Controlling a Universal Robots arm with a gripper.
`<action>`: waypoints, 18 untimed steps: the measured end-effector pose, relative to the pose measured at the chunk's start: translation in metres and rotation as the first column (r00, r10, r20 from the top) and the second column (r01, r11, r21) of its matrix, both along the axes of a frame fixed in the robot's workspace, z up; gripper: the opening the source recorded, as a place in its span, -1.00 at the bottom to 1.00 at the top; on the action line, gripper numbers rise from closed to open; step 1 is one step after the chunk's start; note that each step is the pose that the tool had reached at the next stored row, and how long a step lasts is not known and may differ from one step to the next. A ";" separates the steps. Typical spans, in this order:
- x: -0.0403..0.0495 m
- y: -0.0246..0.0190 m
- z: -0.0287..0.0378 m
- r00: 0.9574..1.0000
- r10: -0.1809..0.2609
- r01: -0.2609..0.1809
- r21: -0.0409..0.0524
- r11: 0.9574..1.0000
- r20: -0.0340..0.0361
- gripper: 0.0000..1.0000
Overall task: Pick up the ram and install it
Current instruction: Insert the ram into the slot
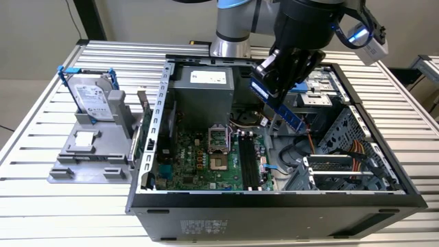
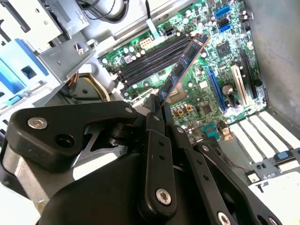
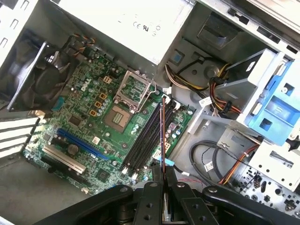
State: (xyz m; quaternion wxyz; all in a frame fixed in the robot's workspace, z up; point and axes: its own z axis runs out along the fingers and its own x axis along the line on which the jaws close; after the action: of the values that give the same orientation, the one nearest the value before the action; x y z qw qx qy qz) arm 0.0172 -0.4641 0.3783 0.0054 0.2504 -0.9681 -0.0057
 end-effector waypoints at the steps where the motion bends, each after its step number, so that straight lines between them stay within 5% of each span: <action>1: 0.0000 0.0000 0.0000 1.000 -0.005 0.005 0.000 1.000 0.000 -1.00; 18: 0.0000 0.0000 0.0000 0.997 -0.071 0.071 0.000 0.997 0.000 -1.00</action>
State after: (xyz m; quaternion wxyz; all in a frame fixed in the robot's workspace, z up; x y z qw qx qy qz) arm 0.0171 -0.4641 0.3783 0.0052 0.2159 -0.9764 -0.0059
